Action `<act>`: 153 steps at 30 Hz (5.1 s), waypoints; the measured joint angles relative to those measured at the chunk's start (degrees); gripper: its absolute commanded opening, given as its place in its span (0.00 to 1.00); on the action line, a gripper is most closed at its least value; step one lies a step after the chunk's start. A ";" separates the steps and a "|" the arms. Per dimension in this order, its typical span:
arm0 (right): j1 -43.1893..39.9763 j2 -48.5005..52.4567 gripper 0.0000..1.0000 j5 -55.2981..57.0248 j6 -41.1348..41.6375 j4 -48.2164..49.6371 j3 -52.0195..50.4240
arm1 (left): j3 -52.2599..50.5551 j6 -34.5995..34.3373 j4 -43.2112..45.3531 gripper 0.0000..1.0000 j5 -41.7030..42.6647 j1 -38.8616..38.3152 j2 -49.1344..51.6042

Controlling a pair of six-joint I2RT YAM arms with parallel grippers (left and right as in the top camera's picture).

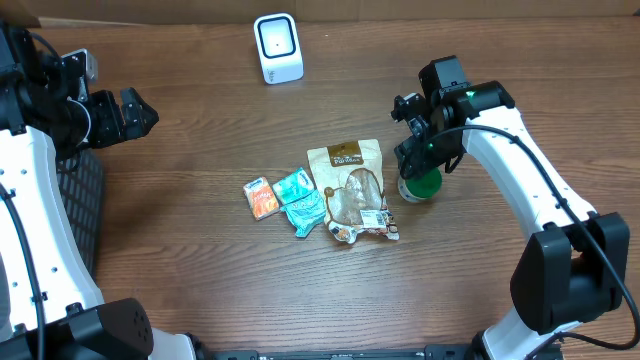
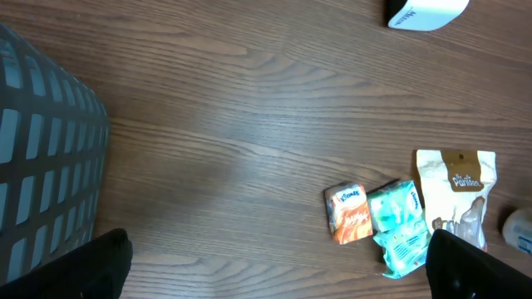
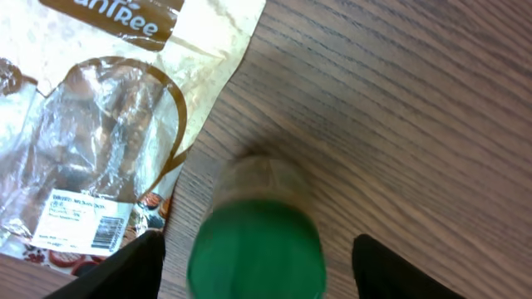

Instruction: Scan the item barcode

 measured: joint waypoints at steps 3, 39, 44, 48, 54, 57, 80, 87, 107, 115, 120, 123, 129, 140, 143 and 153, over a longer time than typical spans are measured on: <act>0.00 0.00 0.78 -0.11 -0.17 -0.04 0.00 | 0.00 0.00 0.00 1.00 0.00 0.00 -0.02; -2.47 0.00 1.00 -2.10 29.14 0.02 -4.85 | 0.00 0.00 0.00 0.99 0.00 0.00 0.00; -2.47 0.00 0.99 -2.05 28.92 1.51 -7.50 | 0.00 0.00 0.00 1.00 0.00 0.00 0.00; -2.47 0.00 0.98 -2.08 28.87 1.57 -7.78 | 0.00 0.00 -0.02 0.99 0.00 0.00 0.00; -2.47 0.00 0.98 -2.05 28.72 2.16 -7.78 | 0.00 0.00 -0.02 1.00 0.00 0.00 0.00; -2.47 0.00 0.98 -2.05 28.74 2.36 -7.78 | 0.00 0.00 -0.02 0.99 0.00 0.00 0.00; -2.47 0.00 1.00 -2.03 28.70 2.54 -7.78 | 0.00 0.00 0.00 0.99 0.00 0.00 0.00; -2.47 0.00 1.00 -2.05 28.65 2.91 -8.13 | 0.00 0.00 0.00 0.99 0.00 0.00 0.00; -2.47 0.00 0.64 -1.66 27.43 7.98 -11.87 | 0.00 0.00 -0.02 1.00 0.00 0.00 0.00; -2.47 0.02 0.60 -5.35 26.84 2.58 -7.32 | 0.00 0.00 -0.02 1.00 0.00 0.00 0.00; -2.47 0.02 0.60 -14.95 21.09 -1.70 0.48 | 0.00 0.00 -0.02 0.99 0.00 0.00 0.00; -2.47 0.02 0.61 -24.61 15.28 -2.99 3.82 | 0.00 0.00 -0.02 0.99 0.00 0.00 0.00; -2.45 0.02 0.61 -45.24 3.19 -3.43 5.20 | 0.00 0.00 -0.02 1.00 0.00 0.00 0.00; -2.54 0.02 0.61 -65.02 -2.32 -2.56 6.01 | 0.00 0.00 0.00 0.99 0.00 0.00 0.00; -2.58 0.02 0.61 -66.79 -1.73 -2.45 6.45 | 0.00 0.00 0.00 1.00 0.00 0.00 0.00; -2.60 0.02 0.61 -68.11 -0.96 -3.87 6.51 | 0.00 0.00 -0.02 1.00 0.00 0.00 0.00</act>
